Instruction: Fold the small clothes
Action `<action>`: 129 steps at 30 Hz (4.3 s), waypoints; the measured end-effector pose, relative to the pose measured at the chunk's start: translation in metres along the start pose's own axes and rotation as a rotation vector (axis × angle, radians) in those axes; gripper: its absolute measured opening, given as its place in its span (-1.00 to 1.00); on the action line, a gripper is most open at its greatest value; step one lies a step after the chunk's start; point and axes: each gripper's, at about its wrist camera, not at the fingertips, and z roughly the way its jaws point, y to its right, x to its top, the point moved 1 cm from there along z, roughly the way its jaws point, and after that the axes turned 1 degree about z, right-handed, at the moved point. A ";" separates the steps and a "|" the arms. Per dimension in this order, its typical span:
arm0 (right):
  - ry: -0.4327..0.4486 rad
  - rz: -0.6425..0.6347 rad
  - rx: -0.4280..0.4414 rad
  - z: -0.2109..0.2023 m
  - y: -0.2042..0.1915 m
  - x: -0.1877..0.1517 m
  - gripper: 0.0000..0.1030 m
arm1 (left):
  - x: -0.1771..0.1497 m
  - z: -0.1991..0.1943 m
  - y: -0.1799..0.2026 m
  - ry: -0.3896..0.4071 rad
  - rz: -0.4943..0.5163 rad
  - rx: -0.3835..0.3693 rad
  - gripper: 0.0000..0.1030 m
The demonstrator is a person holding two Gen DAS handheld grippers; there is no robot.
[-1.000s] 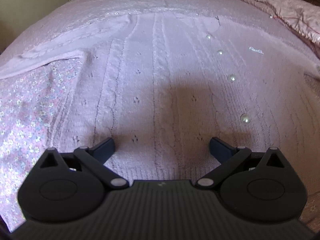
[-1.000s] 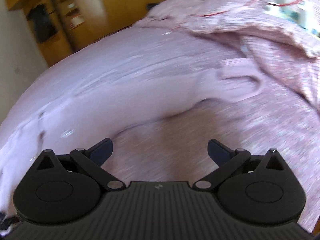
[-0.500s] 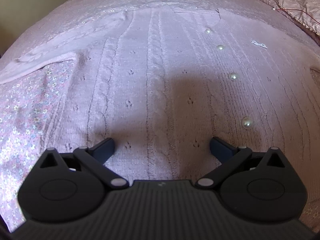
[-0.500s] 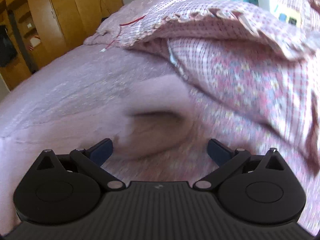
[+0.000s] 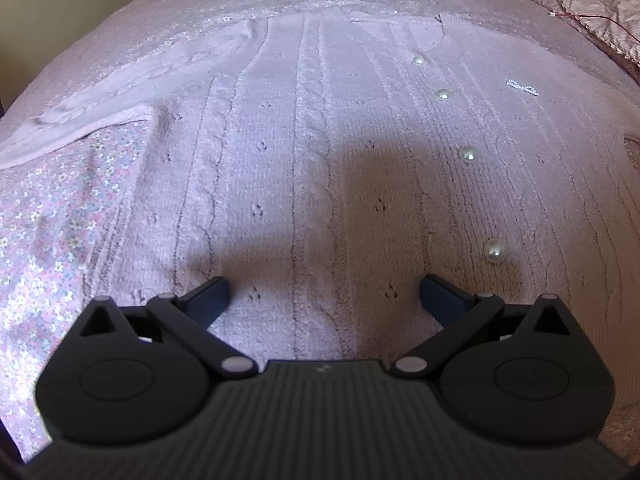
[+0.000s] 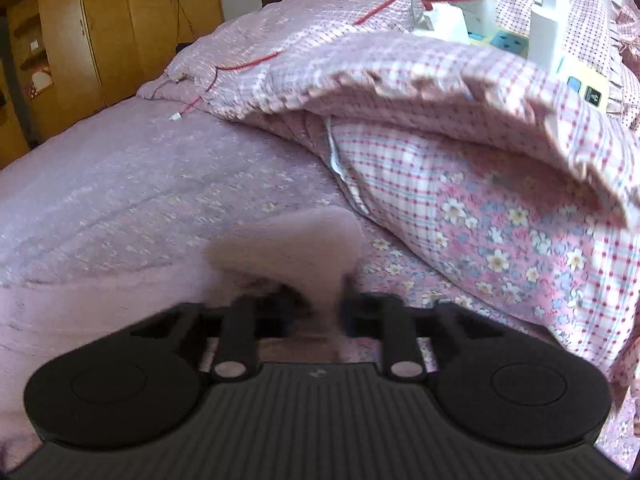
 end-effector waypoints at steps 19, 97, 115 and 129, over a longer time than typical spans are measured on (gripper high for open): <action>0.023 0.067 0.394 -0.127 -0.126 0.021 -0.80 | 0.016 -0.026 -0.061 0.098 -0.117 0.023 0.99; -0.357 -0.217 0.496 -0.168 -0.255 -0.140 0.68 | 0.098 0.047 -0.026 0.226 0.145 0.031 0.99; -0.319 -0.186 0.563 -0.160 -0.246 -0.147 0.72 | 0.133 0.067 -0.039 0.361 0.102 0.234 -0.34; -0.295 -0.226 0.537 -0.165 -0.252 -0.152 0.73 | 0.105 0.058 -0.137 0.262 -0.229 0.238 -0.23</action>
